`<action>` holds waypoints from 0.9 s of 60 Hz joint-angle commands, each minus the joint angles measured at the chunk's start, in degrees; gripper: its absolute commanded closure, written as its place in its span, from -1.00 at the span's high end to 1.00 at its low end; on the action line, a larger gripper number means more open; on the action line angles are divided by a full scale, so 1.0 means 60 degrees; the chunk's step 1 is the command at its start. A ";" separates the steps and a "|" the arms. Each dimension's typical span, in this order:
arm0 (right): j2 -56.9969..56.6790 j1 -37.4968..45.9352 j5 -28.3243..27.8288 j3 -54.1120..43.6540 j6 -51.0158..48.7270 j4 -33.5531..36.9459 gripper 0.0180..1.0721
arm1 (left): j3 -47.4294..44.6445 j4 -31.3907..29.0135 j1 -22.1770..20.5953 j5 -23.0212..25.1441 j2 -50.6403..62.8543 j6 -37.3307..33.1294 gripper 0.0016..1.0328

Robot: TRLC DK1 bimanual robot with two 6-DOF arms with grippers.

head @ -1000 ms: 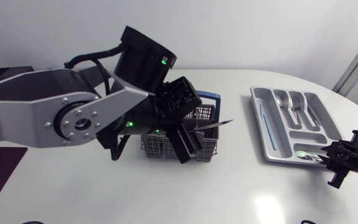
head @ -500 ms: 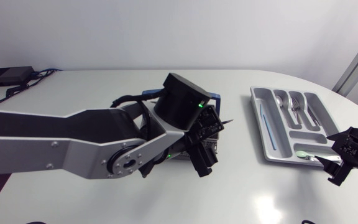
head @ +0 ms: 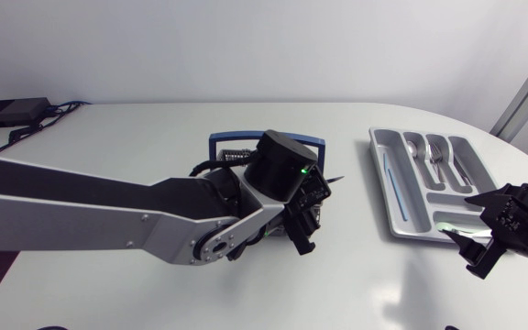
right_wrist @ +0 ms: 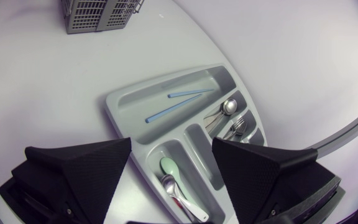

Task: Sort the cutlery from the basket into the organizer compartments.

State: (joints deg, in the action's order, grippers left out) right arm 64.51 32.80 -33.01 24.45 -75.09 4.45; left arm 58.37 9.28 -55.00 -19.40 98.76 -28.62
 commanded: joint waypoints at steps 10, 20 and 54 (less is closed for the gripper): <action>-0.0879 -0.0530 -0.0064 -0.0574 0.0547 0.0504 0.80 | 0.0072 0.0548 0.0173 -0.0283 0.0356 -0.0210 -0.05; -0.1318 -0.0954 0.0039 -0.0764 0.0782 0.0636 0.80 | 0.0130 0.0812 0.0144 -0.0312 0.0620 -0.0210 -0.21; -0.2241 -0.1599 0.0097 -0.0910 0.1133 0.1339 0.80 | 0.0438 0.1208 0.0173 -0.0502 0.1074 -0.0210 -0.91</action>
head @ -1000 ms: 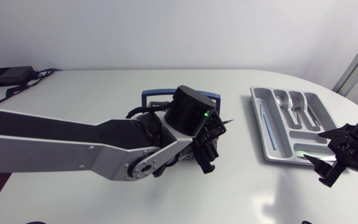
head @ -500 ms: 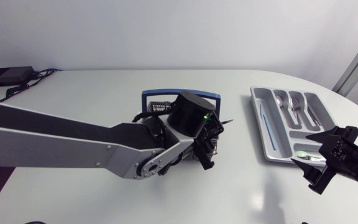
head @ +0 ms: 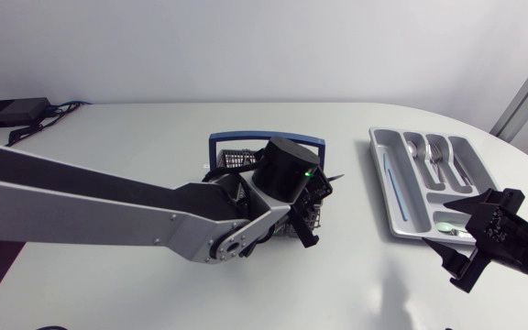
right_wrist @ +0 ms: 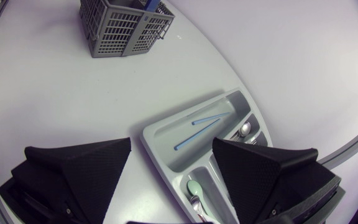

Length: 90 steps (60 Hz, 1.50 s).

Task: Sort the cutlery from the basket into the organizer compartments.

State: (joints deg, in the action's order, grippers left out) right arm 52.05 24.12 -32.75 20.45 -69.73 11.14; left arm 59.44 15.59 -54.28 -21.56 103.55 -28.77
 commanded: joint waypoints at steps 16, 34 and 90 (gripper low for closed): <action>-0.0736 -0.0753 0.0332 -0.0332 0.0797 0.0385 0.80 | -0.0180 0.0770 -0.0035 -0.0391 0.0232 -0.0404 -0.94; -0.1234 -0.2160 0.0815 -0.0244 0.1998 0.0532 0.80 | -0.1293 0.1781 -0.0094 -0.0449 -0.1130 -0.0859 -0.94; -0.0106 -0.6129 -0.1455 0.2920 0.7755 0.1132 0.79 | 0.0626 -0.2482 0.2235 0.5220 -0.4455 0.3170 -0.94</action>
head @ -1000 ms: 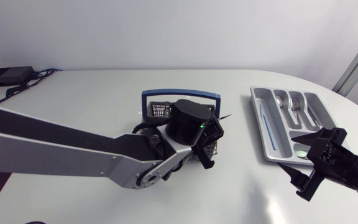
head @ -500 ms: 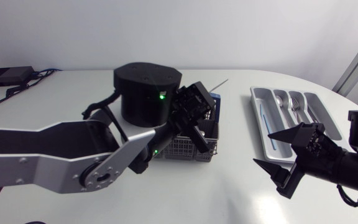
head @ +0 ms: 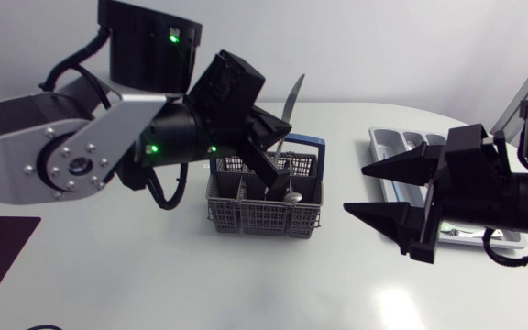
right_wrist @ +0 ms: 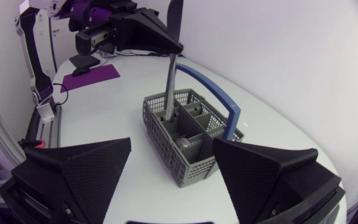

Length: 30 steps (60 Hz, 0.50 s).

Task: Sort the cutlery from the basket into the organizer compartments.

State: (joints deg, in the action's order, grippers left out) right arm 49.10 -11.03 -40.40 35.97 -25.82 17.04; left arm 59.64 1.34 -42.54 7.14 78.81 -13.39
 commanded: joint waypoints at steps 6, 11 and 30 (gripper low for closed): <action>0.0869 -0.0389 -0.0547 0.0671 0.0657 0.0075 0.79 | 0.0856 -0.0444 0.0587 0.1066 -0.0449 0.0957 -0.94; 0.1294 -0.0433 -0.0898 0.0934 0.0847 -0.0027 0.79 | 0.1032 -0.0678 0.0821 0.1652 -0.0595 0.1308 -0.94; 0.2671 -0.0521 -0.1997 0.2092 0.1360 -0.0086 0.77 | 0.1647 -0.1630 0.1378 0.3732 -0.0493 0.2129 -0.94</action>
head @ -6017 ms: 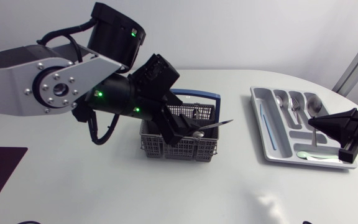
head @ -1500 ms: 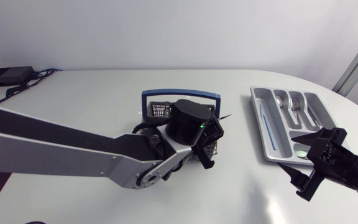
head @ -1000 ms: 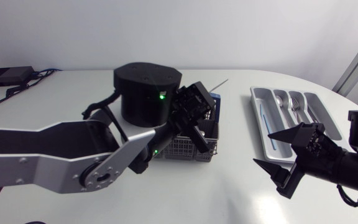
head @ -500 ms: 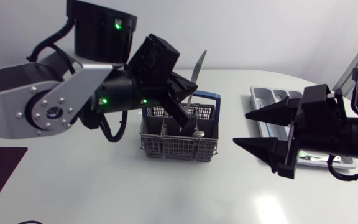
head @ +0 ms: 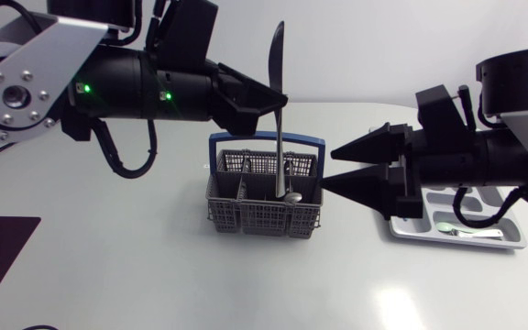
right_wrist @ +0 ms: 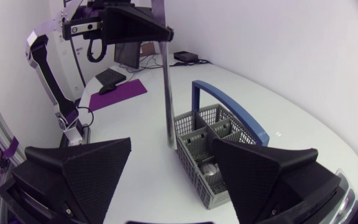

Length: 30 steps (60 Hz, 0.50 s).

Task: Sort the cutlery from the basket into the organizer compartments.

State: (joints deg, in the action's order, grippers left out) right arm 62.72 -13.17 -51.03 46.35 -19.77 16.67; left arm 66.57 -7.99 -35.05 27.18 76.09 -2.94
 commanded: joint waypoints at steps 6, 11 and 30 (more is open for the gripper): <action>0.0812 -0.0354 -0.0329 0.0698 0.0629 -0.0243 0.73 | 0.0625 -0.0338 0.0231 0.0905 0.0076 0.0475 -0.94; 0.1061 -0.0559 -0.0343 0.0991 0.0746 -0.0258 0.73 | 0.0654 -0.0470 0.0304 0.1212 0.0164 0.0475 -0.94; 0.1661 -0.1365 -0.0505 0.1724 0.1244 -0.0405 0.37 | 0.0654 -0.0558 0.0656 0.2384 0.0443 0.0856 -0.94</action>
State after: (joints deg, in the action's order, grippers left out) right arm 71.68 -20.27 -53.39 55.11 -14.28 14.79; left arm 68.38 -11.55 -31.94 39.92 77.69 0.27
